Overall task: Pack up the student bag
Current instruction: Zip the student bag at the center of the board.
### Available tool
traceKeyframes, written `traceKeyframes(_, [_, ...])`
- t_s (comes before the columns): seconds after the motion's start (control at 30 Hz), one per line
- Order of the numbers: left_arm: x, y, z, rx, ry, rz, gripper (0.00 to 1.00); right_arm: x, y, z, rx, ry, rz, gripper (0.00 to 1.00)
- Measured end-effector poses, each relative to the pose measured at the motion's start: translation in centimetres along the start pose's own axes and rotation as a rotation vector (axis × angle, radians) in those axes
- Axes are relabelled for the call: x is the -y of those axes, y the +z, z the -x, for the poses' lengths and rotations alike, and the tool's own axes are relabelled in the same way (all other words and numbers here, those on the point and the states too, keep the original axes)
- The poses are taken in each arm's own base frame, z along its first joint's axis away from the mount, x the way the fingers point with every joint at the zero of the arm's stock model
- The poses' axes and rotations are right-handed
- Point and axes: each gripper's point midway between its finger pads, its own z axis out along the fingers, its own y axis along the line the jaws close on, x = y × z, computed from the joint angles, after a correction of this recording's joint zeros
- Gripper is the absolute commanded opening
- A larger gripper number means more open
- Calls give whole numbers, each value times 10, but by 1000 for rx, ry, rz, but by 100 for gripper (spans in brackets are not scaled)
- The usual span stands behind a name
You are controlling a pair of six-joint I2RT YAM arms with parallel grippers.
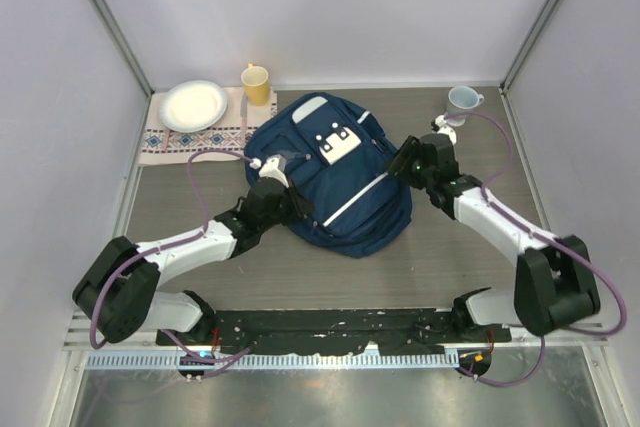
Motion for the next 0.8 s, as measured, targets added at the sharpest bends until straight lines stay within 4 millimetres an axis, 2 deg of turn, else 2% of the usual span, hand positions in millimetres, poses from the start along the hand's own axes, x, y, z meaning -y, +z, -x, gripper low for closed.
traceKeyframes(0.13, [-1,0,0,7,1,5,7,-23,-45,25,96,-6,93,58])
traceKeyframes(0.17, [-1,0,0,8,2,6,7,-30,-57,27,118,-8,128,59])
traceKeyframes(0.23, [-1,0,0,10,3,8,7,-44,-77,20,133,-27,192,59])
traceKeyframes(0.3, [-1,0,0,10,2,8,7,-60,-90,-6,98,-60,255,58])
traceKeyframes(0.4, [-1,0,0,10,2,8,7,-79,-101,-63,-6,-117,324,54])
traceKeyframes(0.43, [-1,0,0,10,2,8,7,-82,-105,-90,-52,-141,342,52])
traceKeyframes(0.57, [-1,0,0,10,2,8,7,-78,-115,-155,-122,-201,346,51])
traceKeyframes(0.63, [-1,0,0,10,2,8,7,-82,-117,-178,-129,-232,343,50])
traceKeyframes(0.8, [-2,0,0,10,2,9,7,-96,-109,-218,-115,-266,343,45])
